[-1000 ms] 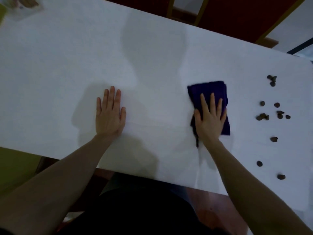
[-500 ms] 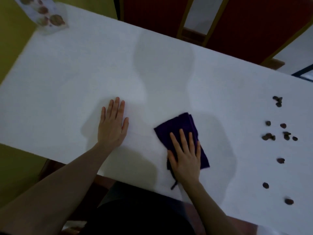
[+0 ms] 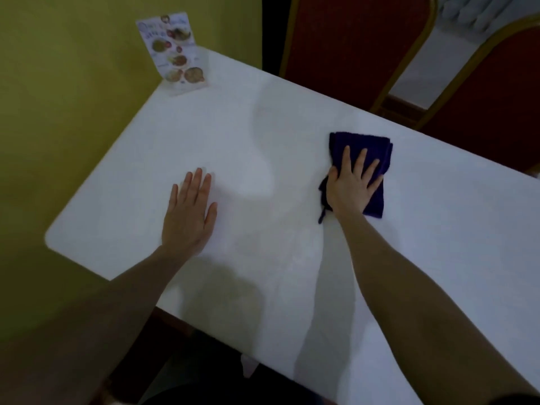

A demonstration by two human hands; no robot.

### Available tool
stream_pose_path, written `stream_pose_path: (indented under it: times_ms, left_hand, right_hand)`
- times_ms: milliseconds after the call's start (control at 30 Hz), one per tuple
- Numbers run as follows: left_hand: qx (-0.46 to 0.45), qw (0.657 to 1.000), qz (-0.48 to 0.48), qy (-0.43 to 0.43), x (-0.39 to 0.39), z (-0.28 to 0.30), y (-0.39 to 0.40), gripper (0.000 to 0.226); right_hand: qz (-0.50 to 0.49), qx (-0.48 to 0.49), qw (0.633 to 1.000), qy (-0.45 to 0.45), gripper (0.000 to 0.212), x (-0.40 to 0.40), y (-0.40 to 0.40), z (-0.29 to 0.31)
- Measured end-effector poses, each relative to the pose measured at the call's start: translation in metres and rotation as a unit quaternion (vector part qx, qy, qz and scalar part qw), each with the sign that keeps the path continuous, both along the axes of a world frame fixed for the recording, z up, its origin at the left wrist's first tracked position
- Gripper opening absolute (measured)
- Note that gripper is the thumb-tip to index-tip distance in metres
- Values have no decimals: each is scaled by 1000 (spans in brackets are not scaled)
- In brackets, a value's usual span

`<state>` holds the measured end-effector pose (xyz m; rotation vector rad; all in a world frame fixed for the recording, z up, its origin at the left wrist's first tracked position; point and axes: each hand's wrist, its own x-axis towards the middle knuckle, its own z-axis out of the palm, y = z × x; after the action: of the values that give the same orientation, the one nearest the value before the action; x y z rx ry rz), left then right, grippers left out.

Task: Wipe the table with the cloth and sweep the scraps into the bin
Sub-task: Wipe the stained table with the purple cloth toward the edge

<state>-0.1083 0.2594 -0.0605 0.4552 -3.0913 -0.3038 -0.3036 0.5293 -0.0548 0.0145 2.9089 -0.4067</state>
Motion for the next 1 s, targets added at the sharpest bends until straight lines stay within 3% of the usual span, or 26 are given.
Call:
stream_pose_path:
  times_ms: [200, 333, 567, 667, 800, 1000]
  left_hand:
    - [4, 1000, -4, -25, 21, -14, -55, 65]
    - [8, 1000, -21, -17, 27, -16, -63, 62]
    - [18, 999, -18, -24, 27, -17, -62, 62]
    - [16, 999, -15, -31, 26, -15, -61, 63]
    - [20, 999, -20, -45, 22, -14, -60, 65]
    - [21, 996, -67, -58, 6, -10, -30, 66]
  right_hand:
    - [227, 12, 973, 21, 57, 34, -136, -3]
    - [312, -14, 949, 42, 56, 120, -146, -8]
    - [199, 14, 979, 47, 58, 202, -28, -5]
    - [99, 32, 994, 34, 59, 173, -3, -4]
    - [-13, 11, 999, 27, 58, 122, -43, -6]
    - [105, -8, 993, 44, 56, 161, -66, -7]
